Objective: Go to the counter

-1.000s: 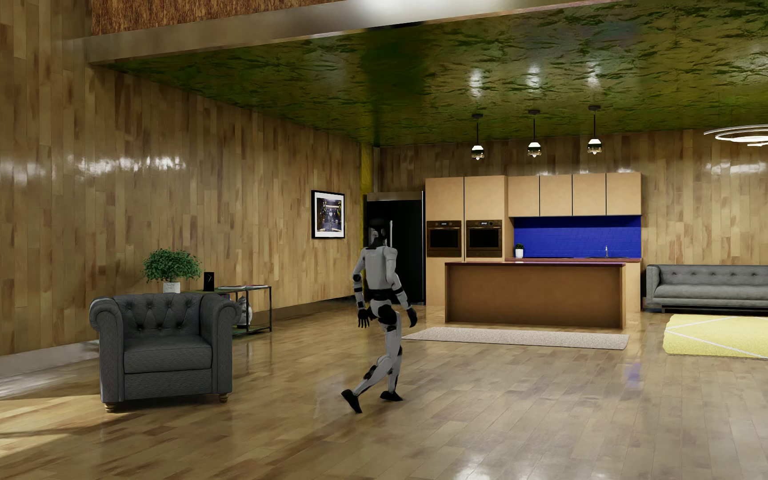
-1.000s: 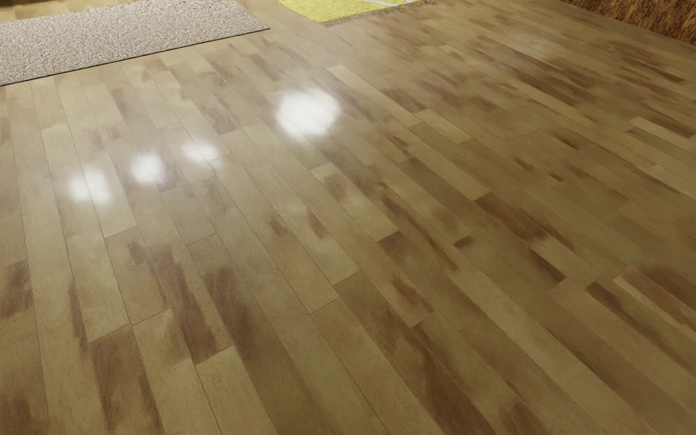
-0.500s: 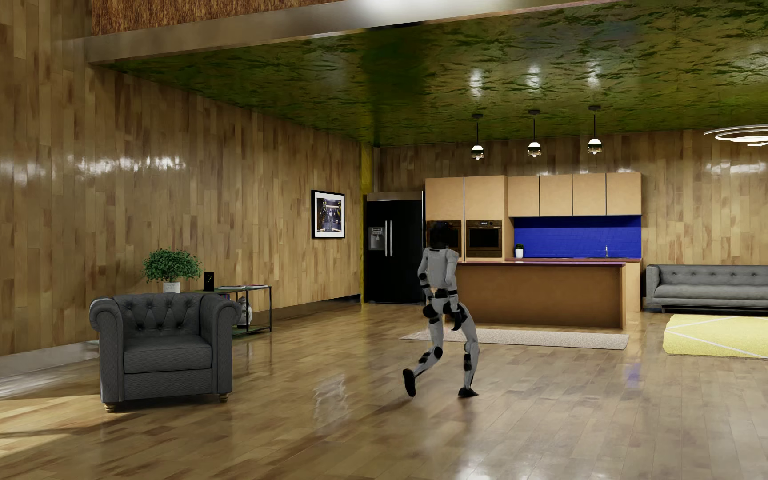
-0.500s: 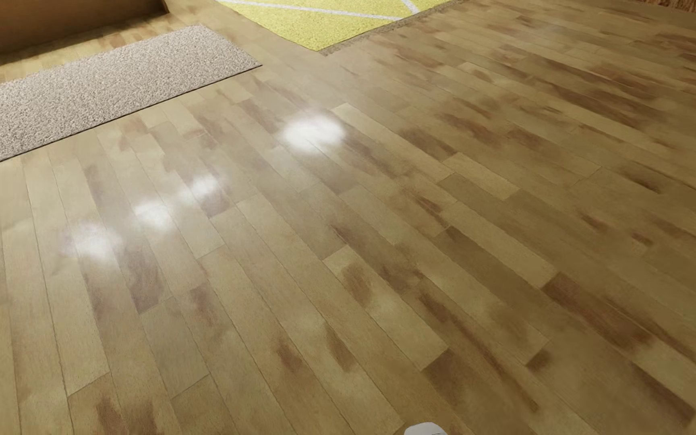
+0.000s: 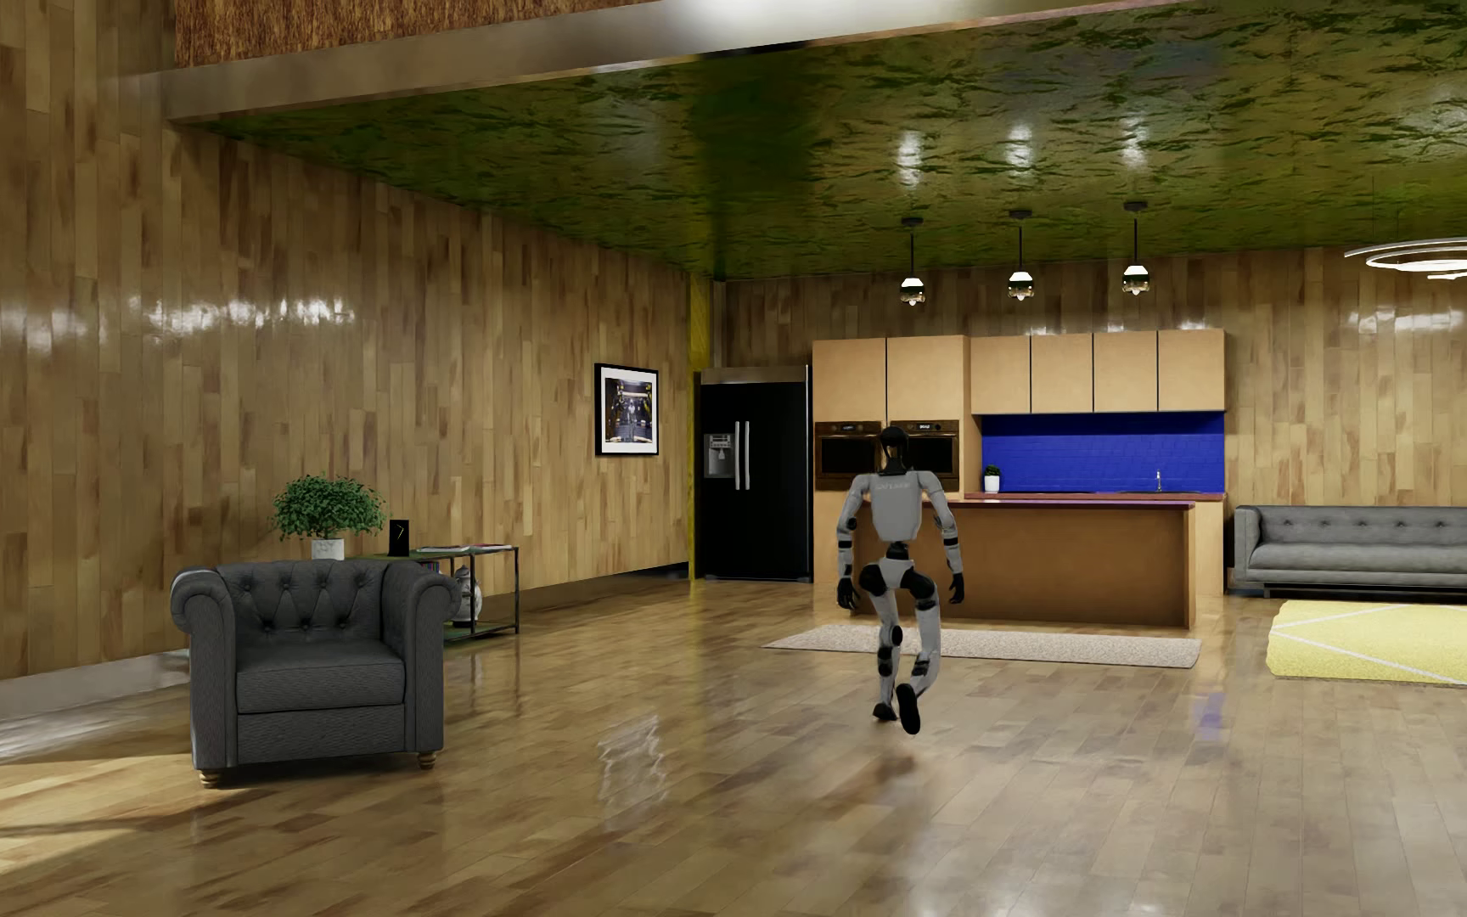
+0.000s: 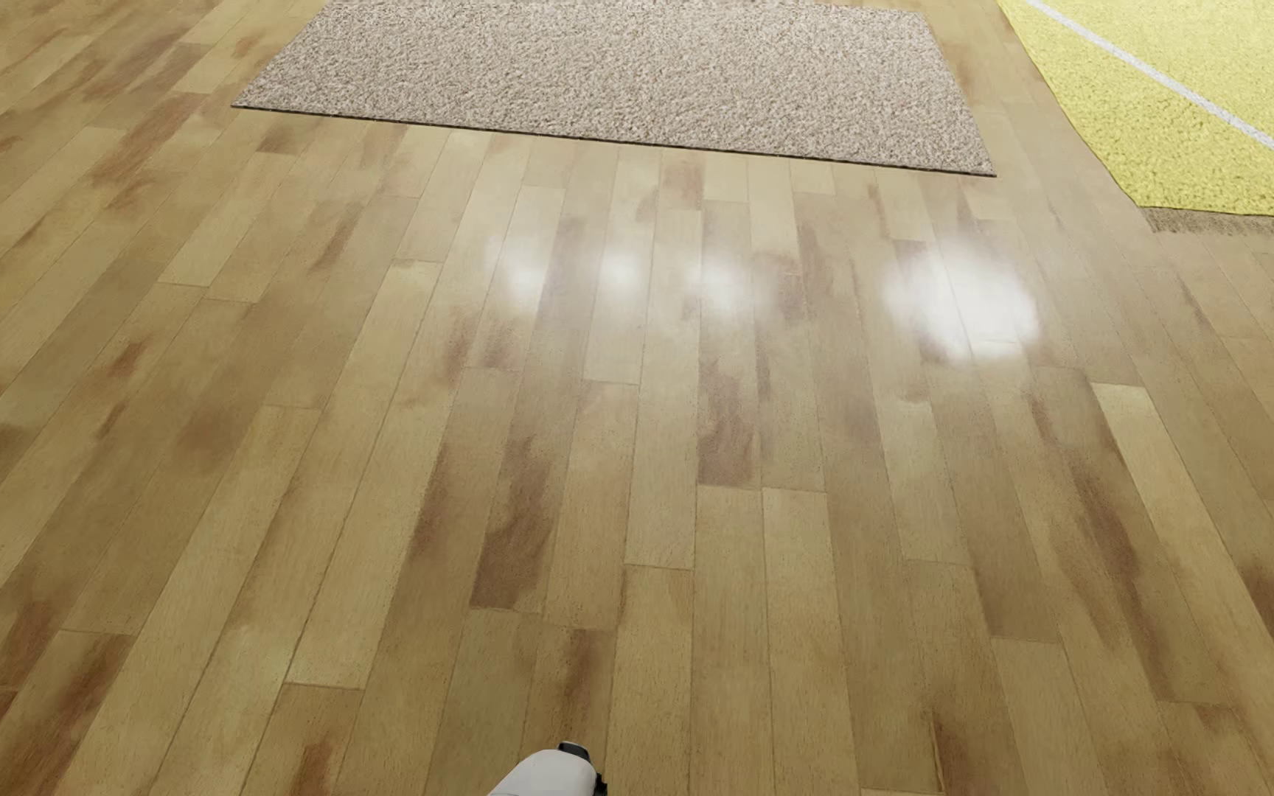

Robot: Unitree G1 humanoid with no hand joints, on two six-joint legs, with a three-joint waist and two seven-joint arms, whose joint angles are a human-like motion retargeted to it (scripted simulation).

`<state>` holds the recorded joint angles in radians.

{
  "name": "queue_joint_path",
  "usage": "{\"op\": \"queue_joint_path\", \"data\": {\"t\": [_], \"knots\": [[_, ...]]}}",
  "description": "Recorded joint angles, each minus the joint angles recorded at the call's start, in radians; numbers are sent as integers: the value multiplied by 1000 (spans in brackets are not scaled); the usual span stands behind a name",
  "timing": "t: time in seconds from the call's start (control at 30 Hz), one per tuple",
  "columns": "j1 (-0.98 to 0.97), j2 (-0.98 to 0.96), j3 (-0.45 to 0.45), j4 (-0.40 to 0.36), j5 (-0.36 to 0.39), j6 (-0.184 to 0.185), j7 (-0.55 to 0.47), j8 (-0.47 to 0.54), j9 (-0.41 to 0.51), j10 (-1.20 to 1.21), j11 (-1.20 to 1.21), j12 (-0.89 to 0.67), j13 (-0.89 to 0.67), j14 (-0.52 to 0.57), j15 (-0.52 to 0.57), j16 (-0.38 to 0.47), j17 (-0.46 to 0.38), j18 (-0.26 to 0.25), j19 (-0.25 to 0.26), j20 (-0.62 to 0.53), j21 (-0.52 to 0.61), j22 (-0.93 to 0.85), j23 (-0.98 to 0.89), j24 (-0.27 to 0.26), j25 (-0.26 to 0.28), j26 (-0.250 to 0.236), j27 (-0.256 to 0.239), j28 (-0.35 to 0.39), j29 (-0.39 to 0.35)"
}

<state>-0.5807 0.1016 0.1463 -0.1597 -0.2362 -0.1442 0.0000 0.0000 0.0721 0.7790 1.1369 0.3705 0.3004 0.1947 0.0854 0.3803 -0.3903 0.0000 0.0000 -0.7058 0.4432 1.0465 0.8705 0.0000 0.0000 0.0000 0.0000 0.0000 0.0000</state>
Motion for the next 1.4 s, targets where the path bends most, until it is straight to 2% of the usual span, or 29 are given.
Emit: {"op": "queue_joint_path", "data": {"t": [0.03,0.07,0.13,0.2,0.27,0.33,0.4,0.43,0.47,0.5,0.53,0.6,0.67,0.73,0.77,0.83,0.87,0.9,0.97,1.0,1.03,1.07,1.13,1.2,1.27,1.3,1.33,1.37,1.4], "knots": [[98,-96,-43,-46,32,8,0,0,22,-21,164,-28,0,-30,-131,-8,3,0,0,25,10,-9,12,0,0,0,0,0,0],[216,-203,-91,-76,56,19,0,0,27,-80,197,-57,12,-100,-235,-3,9,0,0,31,27,-66,14,0,0,0,0,0,0],[450,-385,-207,-74,112,59,0,0,39,-200,108,-110,34,-244,-346,7,15,0,0,97,42,-200,10,0,0,0,0,0,0],[670,-475,-321,-32,120,91,0,0,49,-312,-199,-169,59,-397,-330,14,12,0,0,181,39,-312,0,0,0,0,0,0,0],[797,-542,-396,0,87,100,0,0,26,-361,-542,-254,75,-530,-290,20,12,0,0,222,25,-393,-12,0,0,0,0,0,0],[904,-601,-441,45,55,99,0,0,3,-361,-642,-301,92,-585,-303,29,14,0,0,256,14,-456,-14,0,0,0,0,0,0],[975,-654,-475,101,73,119,0,0,-12,-269,-471,-278,95,-492,-267,16,18,0,0,296,11,-474,32,0,0,0,0,0,0],[963,-672,-474,129,107,147,0,0,-28,-158,-366,-257,89,-351,-228,-5,21,0,0,297,18,-435,77,0,0,0,0,0,0],[927,-641,-459,149,148,169,0,0,-27,-1,-289,-232,78,-169,-245,-23,23,0,0,278,27,-382,122,0,0,0,0,0,0],[846,-580,-437,153,182,172,0,0,-20,201,-260,-218,60,-37,-291,-28,29,0,0,231,29,-327,152,0,0,0,0,0,0],[737,-498,-405,144,207,168,0,0,-13,399,-281,-215,43,-16,-325,-28,36,0,0,167,27,-274,156,0,0,0,0,0,0],[517,-303,-303,106,223,131,0,0,-1,592,-389,-181,16,-97,-340,-30,39,0,0,90,31,-183,102,0,0,0,0,0,0],[344,-116,-180,66,215,90,0,0,10,423,-500,-115,-12,-19,-333,-22,30,0,0,43,17,-119,8,0,0,0,0,0,0],[218,22,-86,67,199,71,0,0,13,36,-572,-47,-56,96,-334,-9,14,0,0,31,-7,-96,-88,0,0,0,0,0,0],[185,76,-51,78,195,72,0,0,7,-160,-597,-18,-84,-13,-345,-6,5,0,0,36,-20,-91,-128,0,0,0,0,0,0],[133,147,7,116,172,78,0,0,-18,-311,-591,23,-128,-493,-358,-11,-10,0,0,27,-57,-62,-187,0,0,0,0,0,0],[92,163,38,129,145,73,0,0,-29,-303,-561,35,-131,-516,-339,-22,-6,0,0,34,-87,-31,-198,0,0,0,0,0,0],[50,211,68,140,121,71,0,0,-26,-273,-545,52,-124,-332,-306,-33,3,0,0,55,-124,-2,-202,0,0,0,0,0,0],[0,165,2,26,45,12,0,0,-46,-114,-293,58,-83,69,-6,-34,33,0,0,-6,-135,17,-143,0,0,0,0,0,0],[56,71,-23,-5,35,0,0,0,-31,-83,-100,32,-71,50,48,-35,44,0,0,10,-120,20,-103,0,0,0,0,0,0],[122,-33,-49,-40,31,-6,0,0,-14,-70,89,3,-66,27,26,-36,50,0,0,27,-88,14,-63,0,0,0,0,0,0],[220,-137,-81,-64,40,0,0,0,7,-101,233,-32,-65,-19,-95,-36,52,0,0,44,-45,-6,-26,0,0,0,0,0,0],[441,-301,-196,-61,85,40,0,0,22,-206,269,-92,-25,-161,-290,-29,49,0,0,102,6,-85,20,0,0,0,0,0,0],[632,-416,-316,-21,114,83,0,0,29,-305,32,-149,31,-304,-330,3,35,0,0,140,21,-232,30,0,0,0,0,0,0],[756,-473,-390,11,110,99,0,0,13,-353,-366,-228,76,-438,-302,17,27,0,0,205,27,-326,36,0,0,0,0,0,0],[790,-488,-415,17,103,97,0,0,-5,-360,-568,-269,92,-488,-204,21,30,0,0,247,25,-357,47,0,0,0,0,0,0],[824,-510,-433,25,84,92,0,0,-22,-358,-819,-303,105,-531,-25,27,34,0,0,278,25,-384,58,0,0,0,0,0,0],[868,-541,-447,44,64,88,0,0,-25,-348,-972,-329,111,-553,-7,34,38,0,0,294,32,-403,78,0,0,0,0,0,0],[912,-576,-461,64,58,85,0,0,-17,-323,-773,-341,113,-538,-215,39,43,0,0,297,40,-410,104,0,0,0,0,0,0]]}}
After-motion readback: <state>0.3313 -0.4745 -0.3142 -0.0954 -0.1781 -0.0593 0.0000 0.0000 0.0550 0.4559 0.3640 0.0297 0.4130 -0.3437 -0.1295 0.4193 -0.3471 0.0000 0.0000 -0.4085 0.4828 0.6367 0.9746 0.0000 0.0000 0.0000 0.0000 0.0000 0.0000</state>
